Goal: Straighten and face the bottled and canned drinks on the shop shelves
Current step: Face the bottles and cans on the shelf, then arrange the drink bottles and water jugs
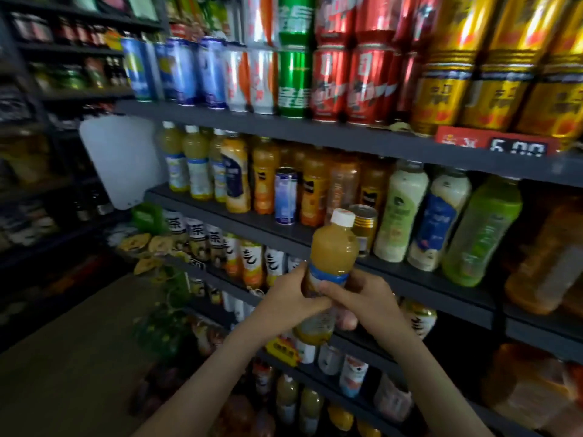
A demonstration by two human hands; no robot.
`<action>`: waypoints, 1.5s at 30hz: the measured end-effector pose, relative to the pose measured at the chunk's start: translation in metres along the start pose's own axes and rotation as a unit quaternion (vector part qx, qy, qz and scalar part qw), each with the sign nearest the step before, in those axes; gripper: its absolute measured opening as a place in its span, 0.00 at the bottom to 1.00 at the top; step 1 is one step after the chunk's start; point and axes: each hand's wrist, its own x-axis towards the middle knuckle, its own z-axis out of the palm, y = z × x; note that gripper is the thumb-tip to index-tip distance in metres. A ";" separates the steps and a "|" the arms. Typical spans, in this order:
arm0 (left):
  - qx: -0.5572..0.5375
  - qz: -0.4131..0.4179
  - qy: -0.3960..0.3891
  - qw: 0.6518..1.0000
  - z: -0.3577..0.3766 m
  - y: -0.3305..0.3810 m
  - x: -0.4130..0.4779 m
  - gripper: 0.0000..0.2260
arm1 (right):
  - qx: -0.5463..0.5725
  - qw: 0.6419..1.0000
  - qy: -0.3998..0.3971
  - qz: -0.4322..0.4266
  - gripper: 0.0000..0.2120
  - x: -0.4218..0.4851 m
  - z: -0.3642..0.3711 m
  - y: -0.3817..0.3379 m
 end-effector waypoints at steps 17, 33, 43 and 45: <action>0.075 0.006 0.118 0.990 -0.262 -0.150 0.077 0.12 | 0.056 0.998 -0.012 0.000 0.15 0.199 0.255 -0.030; -0.003 0.028 0.091 0.995 -0.262 -0.158 0.135 0.20 | 0.075 0.986 0.151 0.000 0.19 0.239 0.225 -0.035; -0.073 0.020 0.108 0.991 -0.296 -0.158 0.155 0.16 | -0.122 0.945 0.302 -0.021 0.30 0.321 0.247 -0.028; -0.069 0.036 0.110 0.991 -0.302 -0.161 0.156 0.17 | -0.145 0.933 0.330 -0.003 0.28 0.325 0.249 -0.029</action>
